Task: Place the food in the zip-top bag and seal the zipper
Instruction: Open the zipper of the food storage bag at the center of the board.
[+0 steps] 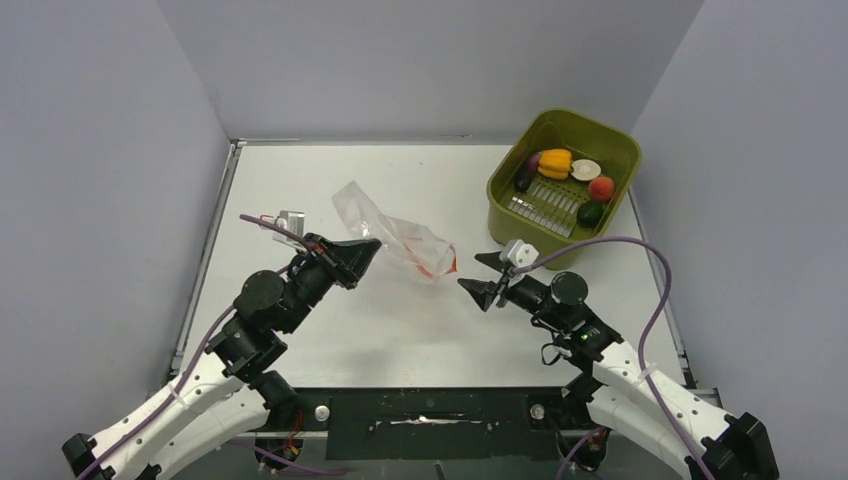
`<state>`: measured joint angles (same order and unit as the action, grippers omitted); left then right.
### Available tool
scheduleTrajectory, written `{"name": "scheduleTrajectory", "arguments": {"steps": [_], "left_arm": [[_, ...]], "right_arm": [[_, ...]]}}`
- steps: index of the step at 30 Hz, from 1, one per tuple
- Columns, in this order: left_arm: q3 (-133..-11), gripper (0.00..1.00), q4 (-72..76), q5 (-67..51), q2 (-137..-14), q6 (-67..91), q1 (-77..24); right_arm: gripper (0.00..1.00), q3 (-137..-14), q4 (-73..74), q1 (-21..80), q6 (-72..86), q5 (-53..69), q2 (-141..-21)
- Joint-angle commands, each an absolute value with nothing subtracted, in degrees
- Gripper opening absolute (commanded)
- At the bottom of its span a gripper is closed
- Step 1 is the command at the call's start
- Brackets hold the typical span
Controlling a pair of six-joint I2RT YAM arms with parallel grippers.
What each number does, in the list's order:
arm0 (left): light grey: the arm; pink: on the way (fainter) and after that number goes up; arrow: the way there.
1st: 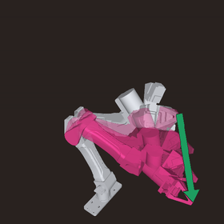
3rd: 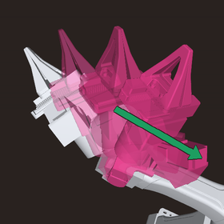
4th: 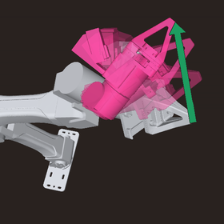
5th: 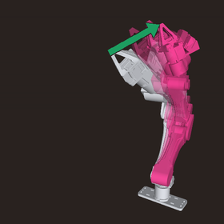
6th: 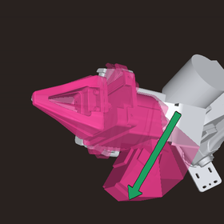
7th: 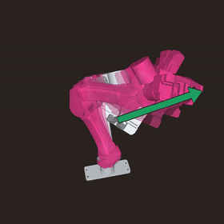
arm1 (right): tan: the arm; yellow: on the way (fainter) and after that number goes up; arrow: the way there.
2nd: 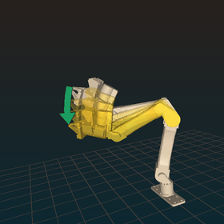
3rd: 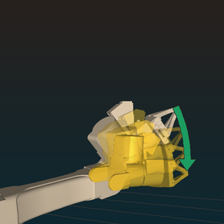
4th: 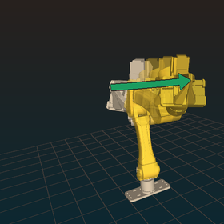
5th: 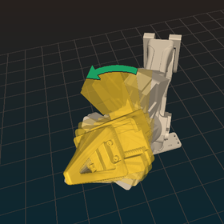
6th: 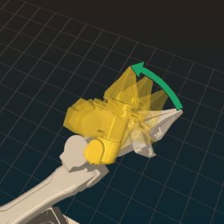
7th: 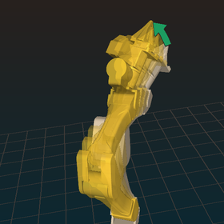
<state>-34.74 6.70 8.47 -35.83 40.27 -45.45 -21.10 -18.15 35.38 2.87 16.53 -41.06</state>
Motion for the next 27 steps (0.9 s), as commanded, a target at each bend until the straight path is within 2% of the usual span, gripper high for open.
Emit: {"name": "scheduleTrajectory", "arguments": {"steps": [1,6,12,21,27], "left_arm": [[-40.97,0.00,8.44,13.63,-34.87,39.17,-45.70],[-42.06,0.00,8.70,13.91,-34.05,40.30,-45.70],[-44.58,0.00,5.72,12.16,-35.45,41.89,-45.70],[-47.52,0.00,-1.45,10.99,-35.97,44.73,-45.68],[-46.90,0.00,-1.80,10.55,-34.80,46.79,-45.70]], "right_arm": [[0.58,-22.06,-36.76,36.24,-14.64,25.21,-43.20],[0.60,-21.44,-39.06,36.81,-22.91,25.28,-48.09],[0.60,-20.00,-50.00,40.60,-32.03,16.51,-55.38],[0.59,-19.29,-53.95,42.19,-36.56,14.48,-57.66],[0.53,-19.03,-57.06,42.60,-35.87,16.72,-58.22]]}}
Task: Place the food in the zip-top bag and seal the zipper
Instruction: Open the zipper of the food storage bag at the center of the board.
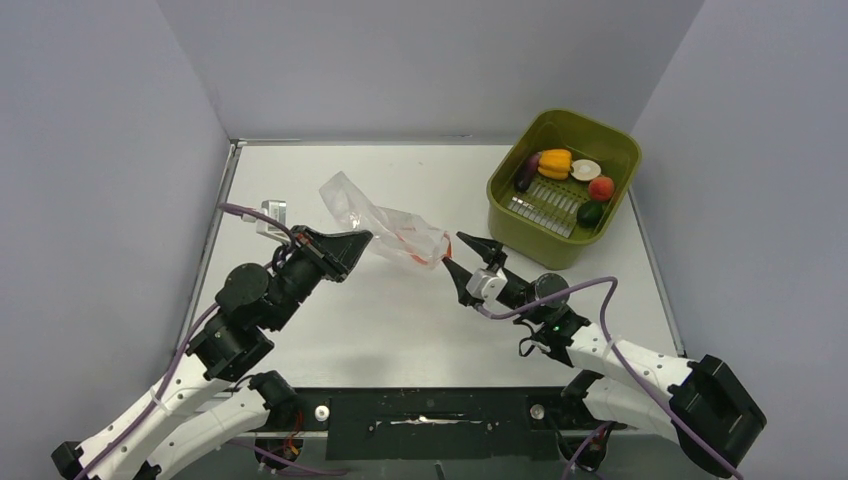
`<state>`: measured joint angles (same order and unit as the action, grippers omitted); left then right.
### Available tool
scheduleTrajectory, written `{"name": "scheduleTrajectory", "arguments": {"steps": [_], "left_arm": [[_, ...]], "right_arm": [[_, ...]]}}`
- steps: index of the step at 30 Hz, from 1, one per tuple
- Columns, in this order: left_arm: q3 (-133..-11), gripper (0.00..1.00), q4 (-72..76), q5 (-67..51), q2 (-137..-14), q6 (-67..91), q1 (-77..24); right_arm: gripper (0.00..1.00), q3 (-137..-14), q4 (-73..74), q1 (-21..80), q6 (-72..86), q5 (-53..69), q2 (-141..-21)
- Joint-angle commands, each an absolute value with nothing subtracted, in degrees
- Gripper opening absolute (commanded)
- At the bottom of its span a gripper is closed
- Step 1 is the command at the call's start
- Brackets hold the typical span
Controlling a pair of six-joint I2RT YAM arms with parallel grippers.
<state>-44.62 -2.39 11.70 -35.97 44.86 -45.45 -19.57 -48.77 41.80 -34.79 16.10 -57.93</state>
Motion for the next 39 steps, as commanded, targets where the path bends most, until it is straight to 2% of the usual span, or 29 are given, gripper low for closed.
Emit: {"name": "scheduleTrajectory", "arguments": {"steps": [1,7,15,22,25,29,34,39], "left_arm": [[-46.94,0.00,-1.99,10.55,-34.68,46.96,-45.70],[-47.21,0.00,-3.01,11.11,-34.45,47.04,-45.70],[-48.74,0.00,-4.42,10.83,-35.21,46.46,-45.70],[-49.75,0.00,-6.72,10.17,-34.84,46.66,-45.70],[-49.75,0.00,-7.36,10.28,-34.42,47.10,-45.70],[-48.98,0.00,-6.99,11.29,-33.49,47.37,-45.70],[-48.77,0.00,-8.06,13.65,-32.96,46.00,-45.66],[-48.63,0.00,-8.96,16.58,-34.33,43.25,-45.69]], "right_arm": [[0.52,-19.03,-57.53,42.62,-35.78,16.89,-58.39],[0.46,-17.91,-61.27,42.63,-34.43,17.33,-60.49],[0.44,-18.28,-62.45,42.62,-35.87,17.05,-62.78],[0.36,-18.87,-64.05,42.64,-37.37,17.08,-64.77],[0.29,-17.96,-67.40,42.62,-35.17,17.98,-65.15],[0.01,-16.54,-69.81,42.80,-31.45,19.47,-64.51],[0.00,-12.03,-69.76,42.88,-24.75,17.59,-59.40],[0.00,-9.76,-60.76,43.24,-16.63,15.66,-51.56]]}}
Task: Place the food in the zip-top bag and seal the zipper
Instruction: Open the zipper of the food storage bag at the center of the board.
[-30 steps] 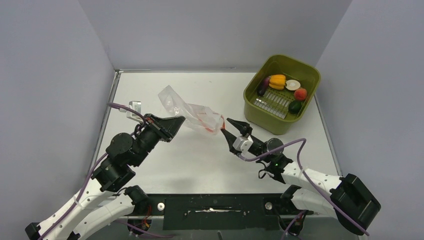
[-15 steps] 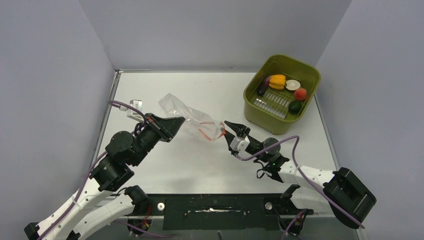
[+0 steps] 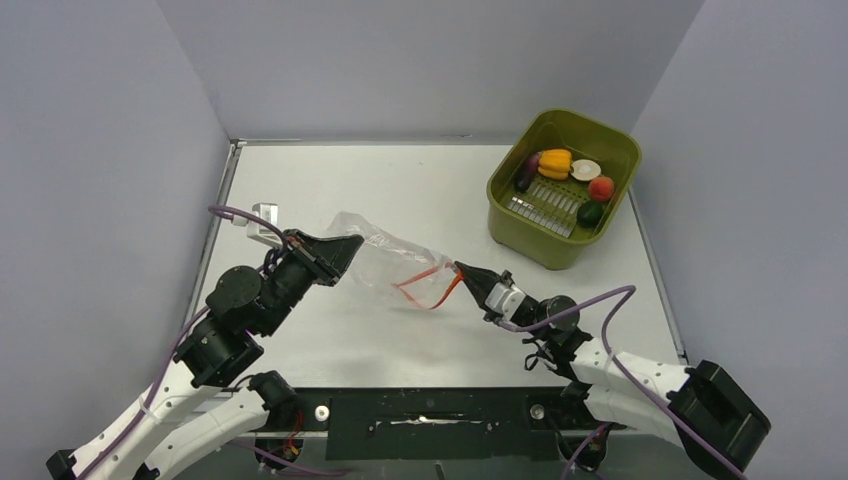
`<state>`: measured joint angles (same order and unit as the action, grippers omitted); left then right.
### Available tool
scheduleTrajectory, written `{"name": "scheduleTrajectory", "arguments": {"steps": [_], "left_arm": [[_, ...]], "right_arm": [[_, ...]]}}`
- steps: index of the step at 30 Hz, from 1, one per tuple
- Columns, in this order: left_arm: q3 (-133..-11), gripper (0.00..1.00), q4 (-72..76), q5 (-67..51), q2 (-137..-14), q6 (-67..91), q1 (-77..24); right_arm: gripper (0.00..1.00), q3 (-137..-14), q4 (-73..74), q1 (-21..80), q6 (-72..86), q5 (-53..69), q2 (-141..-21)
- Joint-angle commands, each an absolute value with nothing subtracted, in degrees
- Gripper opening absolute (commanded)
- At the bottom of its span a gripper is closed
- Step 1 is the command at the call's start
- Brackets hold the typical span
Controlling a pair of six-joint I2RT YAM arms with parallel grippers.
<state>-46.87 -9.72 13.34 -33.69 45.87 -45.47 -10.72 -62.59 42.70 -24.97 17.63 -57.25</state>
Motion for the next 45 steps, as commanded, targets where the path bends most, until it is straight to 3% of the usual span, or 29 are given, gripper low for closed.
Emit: {"name": "scheduleTrajectory", "arguments": {"steps": [1,11,12,14,18,20,27,37,45], "left_arm": [[-48.39,0.00,-8.96,17.10,-34.67,42.73,-45.70],[-46.80,0.00,-9.85,19.93,-39.10,42.59,-45.62],[-46.76,0.04,-9.66,19.74,-39.44,42.70,-45.62],[-46.94,0.25,-9.19,19.41,-39.93,42.57,-45.62],[-48.34,0.57,-8.81,18.20,-40.44,36.29,-45.62],[-49.58,0.65,-9.12,17.64,-40.73,33.01,-45.62],[-51.42,0.66,-9.04,7.59,-43.37,25.55,-45.61],[-51.19,0.61,-8.39,-6.30,-53.83,27.44,-45.93],[-50.96,0.61,-3.61,-5.80,-56.17,26.80,-47.32]], "right_arm": [[0.00,-9.46,-58.77,43.32,-14.72,15.34,-49.35],[0.00,-7.45,-37.82,44.16,-0.36,14.59,-30.15],[0.00,-7.19,-37.07,44.15,0.72,14.15,-29.40],[0.00,-7.70,-35.71,44.13,4.12,12.56,-28.73],[0.00,-11.30,-32.38,44.21,13.96,10.73,-31.58],[0.00,-14.55,-29.74,44.21,19.26,11.68,-34.49],[0.00,-24.46,-19.14,44.74,38.11,6.07,-42.56],[0.00,-31.89,-4.09,44.81,63.86,-7.62,-50.16],[0.00,-32.85,0.90,44.76,70.78,-10.68,-52.03]]}}
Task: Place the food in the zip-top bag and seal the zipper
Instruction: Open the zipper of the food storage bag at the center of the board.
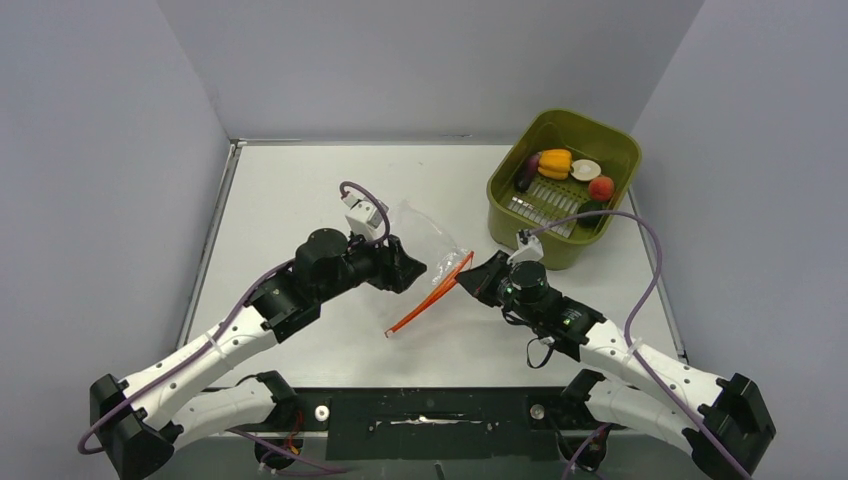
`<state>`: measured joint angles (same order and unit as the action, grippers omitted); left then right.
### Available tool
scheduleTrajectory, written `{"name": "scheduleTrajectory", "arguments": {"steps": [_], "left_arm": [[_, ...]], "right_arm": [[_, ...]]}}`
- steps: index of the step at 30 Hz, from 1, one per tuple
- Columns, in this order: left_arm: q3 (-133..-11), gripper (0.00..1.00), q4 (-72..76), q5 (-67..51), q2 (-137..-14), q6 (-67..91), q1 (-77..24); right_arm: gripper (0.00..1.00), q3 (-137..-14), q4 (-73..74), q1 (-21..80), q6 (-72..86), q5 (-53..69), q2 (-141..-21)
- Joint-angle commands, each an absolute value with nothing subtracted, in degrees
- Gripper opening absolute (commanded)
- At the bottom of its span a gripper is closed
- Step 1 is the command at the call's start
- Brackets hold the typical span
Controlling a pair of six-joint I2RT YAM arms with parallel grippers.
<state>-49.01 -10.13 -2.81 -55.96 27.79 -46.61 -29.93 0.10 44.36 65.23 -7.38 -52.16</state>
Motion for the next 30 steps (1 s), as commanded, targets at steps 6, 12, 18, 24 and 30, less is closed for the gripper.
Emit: {"name": "scheduleTrajectory", "arguments": {"steps": [6,12,18,24,30], "left_arm": [[-45.91,0.61,2.31,-2.98,-57.71,23.16,-51.94],[-48.19,0.62,-3.04,8.52,-64.14,12.92,-60.56],[-50.29,0.64,-5.05,23.58,-68.61,8.87,-66.18],[-48.62,0.65,-2.05,36.76,-69.02,6.42,-69.60],[-46.64,0.66,1.68,37.54,-69.08,5.00,-69.70]], "right_arm": [[0.00,-31.81,0.62,44.78,73.19,-10.46,-52.21],[0.00,-30.57,0.02,44.69,76.14,-10.31,-51.41],[0.00,-29.57,0.59,44.56,76.81,-11.18,-49.37],[0.00,-29.85,2.11,44.54,76.73,-11.86,-48.81],[0.00,-30.43,2.27,44.56,77.08,-11.78,-49.02]]}}
